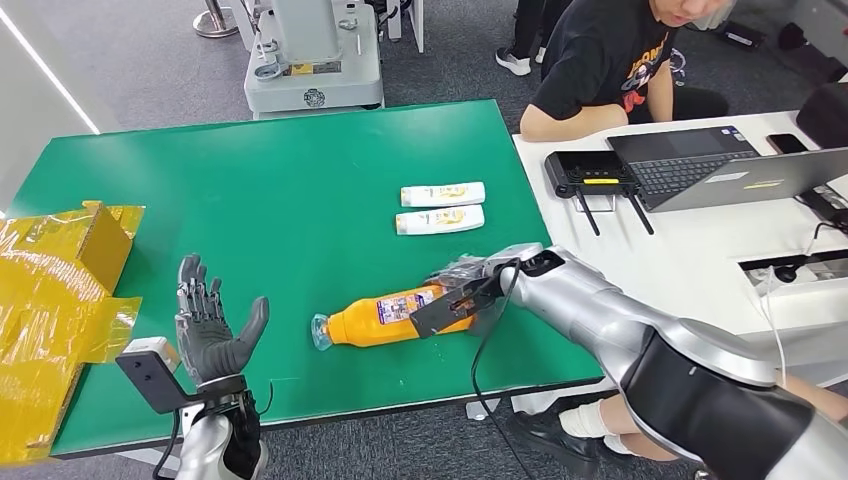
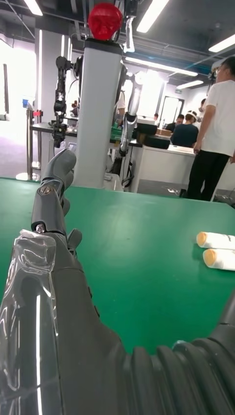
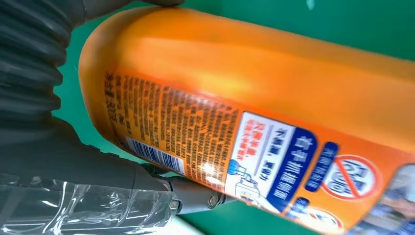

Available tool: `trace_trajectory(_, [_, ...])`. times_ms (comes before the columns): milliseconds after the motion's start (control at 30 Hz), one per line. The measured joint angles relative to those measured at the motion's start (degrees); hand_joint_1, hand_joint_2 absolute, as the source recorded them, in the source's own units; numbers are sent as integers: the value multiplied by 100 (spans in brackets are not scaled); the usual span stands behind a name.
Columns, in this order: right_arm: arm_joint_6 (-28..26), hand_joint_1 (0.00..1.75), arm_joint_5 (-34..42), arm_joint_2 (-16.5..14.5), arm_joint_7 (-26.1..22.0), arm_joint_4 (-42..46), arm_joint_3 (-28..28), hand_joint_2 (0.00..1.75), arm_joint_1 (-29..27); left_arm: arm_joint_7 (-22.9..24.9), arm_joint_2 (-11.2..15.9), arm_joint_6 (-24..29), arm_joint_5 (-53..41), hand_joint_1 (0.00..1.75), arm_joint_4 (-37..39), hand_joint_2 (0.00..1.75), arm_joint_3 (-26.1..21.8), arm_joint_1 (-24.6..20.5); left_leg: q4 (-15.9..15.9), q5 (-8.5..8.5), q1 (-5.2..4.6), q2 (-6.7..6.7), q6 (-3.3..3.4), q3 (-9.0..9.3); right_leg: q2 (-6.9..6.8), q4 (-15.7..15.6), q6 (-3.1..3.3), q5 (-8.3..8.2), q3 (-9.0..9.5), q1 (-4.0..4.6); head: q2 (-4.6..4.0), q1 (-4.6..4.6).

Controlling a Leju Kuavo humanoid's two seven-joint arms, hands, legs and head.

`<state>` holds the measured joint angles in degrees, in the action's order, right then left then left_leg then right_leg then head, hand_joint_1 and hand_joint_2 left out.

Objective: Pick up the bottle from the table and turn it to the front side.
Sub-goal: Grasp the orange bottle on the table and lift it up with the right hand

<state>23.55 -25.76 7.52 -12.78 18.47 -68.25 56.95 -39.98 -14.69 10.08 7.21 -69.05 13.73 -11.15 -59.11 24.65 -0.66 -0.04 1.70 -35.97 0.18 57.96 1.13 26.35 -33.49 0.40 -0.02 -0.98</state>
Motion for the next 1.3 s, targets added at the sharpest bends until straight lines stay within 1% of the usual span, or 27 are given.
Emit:
trace_trajectory(200, [-675,0,-220,-115,82,6,-101,175,-65,-1,0,14,-2,0,-3,175,0,67,1,0,1,-1,0,0,-1,0,0,0,0,0,0,-1])
trace_trajectory(233, [-793,35,-268,-134,96,7,-118,175,-76,-1,0,15,-2,0,-3,175,0,76,1,0,1,-1,0,0,0,0,0,0,0,0,0,-1])
trace_trajectory(333, [-1064,162,-387,-189,128,16,-176,175,-105,-2,0,15,-2,0,-3,175,0,83,1,0,1,-1,0,0,0,0,0,1,-1,0,0,-1])
trace_trajectory(367, [-1094,171,-408,-204,127,18,-194,175,-111,-2,0,15,-2,0,-2,175,0,83,1,0,1,-1,0,0,-1,0,0,1,-1,0,0,-1])
trace_trajectory(433, [-1124,175,-434,-226,115,19,-221,175,-119,-2,0,15,-2,0,-2,175,0,83,1,0,0,-1,0,0,-1,0,0,1,0,0,0,0])
trace_trajectory(1000, [-1414,175,-438,-250,14,21,-263,175,-154,-2,0,47,-9,0,-2,175,0,84,1,0,1,1,0,1,1,0,0,0,0,0,0,0])
trace_trajectory(1200, [-1739,175,-438,-250,-71,39,-249,175,-234,-2,0,60,-5,0,-2,175,0,84,1,0,1,1,-1,1,0,0,0,0,0,0,0,0])
trace_trajectory(1300, [-2092,175,-394,-251,-127,88,-206,175,-340,-2,0,83,-7,0,-2,175,0,84,1,0,1,-1,0,-1,-1,0,0,0,-1,0,0,-1])
